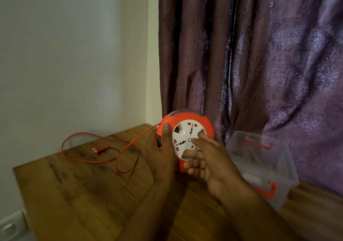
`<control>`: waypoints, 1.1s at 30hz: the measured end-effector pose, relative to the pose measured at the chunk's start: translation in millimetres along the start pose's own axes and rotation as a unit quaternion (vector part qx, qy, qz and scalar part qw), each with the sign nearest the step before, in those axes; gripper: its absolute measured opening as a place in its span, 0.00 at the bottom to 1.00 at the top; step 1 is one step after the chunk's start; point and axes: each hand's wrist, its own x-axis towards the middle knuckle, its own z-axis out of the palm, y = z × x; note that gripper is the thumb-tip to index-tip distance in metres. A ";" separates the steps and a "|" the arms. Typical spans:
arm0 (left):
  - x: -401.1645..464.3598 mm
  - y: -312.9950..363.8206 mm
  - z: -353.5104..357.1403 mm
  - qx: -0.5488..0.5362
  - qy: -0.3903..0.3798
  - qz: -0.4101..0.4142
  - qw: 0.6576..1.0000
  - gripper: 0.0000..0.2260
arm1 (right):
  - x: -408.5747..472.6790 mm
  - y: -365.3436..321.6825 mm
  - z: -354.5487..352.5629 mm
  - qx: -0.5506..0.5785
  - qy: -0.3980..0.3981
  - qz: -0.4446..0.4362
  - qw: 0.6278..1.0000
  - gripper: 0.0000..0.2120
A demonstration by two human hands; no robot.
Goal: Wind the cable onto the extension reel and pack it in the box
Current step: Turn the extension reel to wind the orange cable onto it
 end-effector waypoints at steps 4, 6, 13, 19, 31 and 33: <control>2.3 -0.2 -2.2 0.004 0.005 -0.001 1.000 0.22 | -1.5 1.8 4.3 -0.024 -0.026 0.016 0.999 0.25; 2.8 -0.7 -3.1 -0.007 0.013 -0.016 1.000 0.24 | -2.5 -2.9 1.7 -0.116 -0.046 0.004 0.992 0.25; 3.5 1.5 -2.0 -0.024 -0.001 -0.057 0.998 0.26 | -3.1 -10.6 -17.6 -0.581 0.102 -0.330 0.737 0.22; 2.9 6.2 -1.5 -0.037 -0.010 -0.062 0.997 0.25 | -3.9 3.6 -7.2 -0.677 0.051 -0.329 0.656 0.30; -1.7 5.0 0.1 -0.037 -0.024 -0.011 0.999 0.23 | 1.4 17.2 -5.3 -0.644 0.137 -0.336 0.673 0.31; 0.0 3.6 0.1 -0.023 -0.019 -0.008 1.000 0.22 | 4.3 18.7 -6.7 -0.627 0.140 -0.327 0.693 0.31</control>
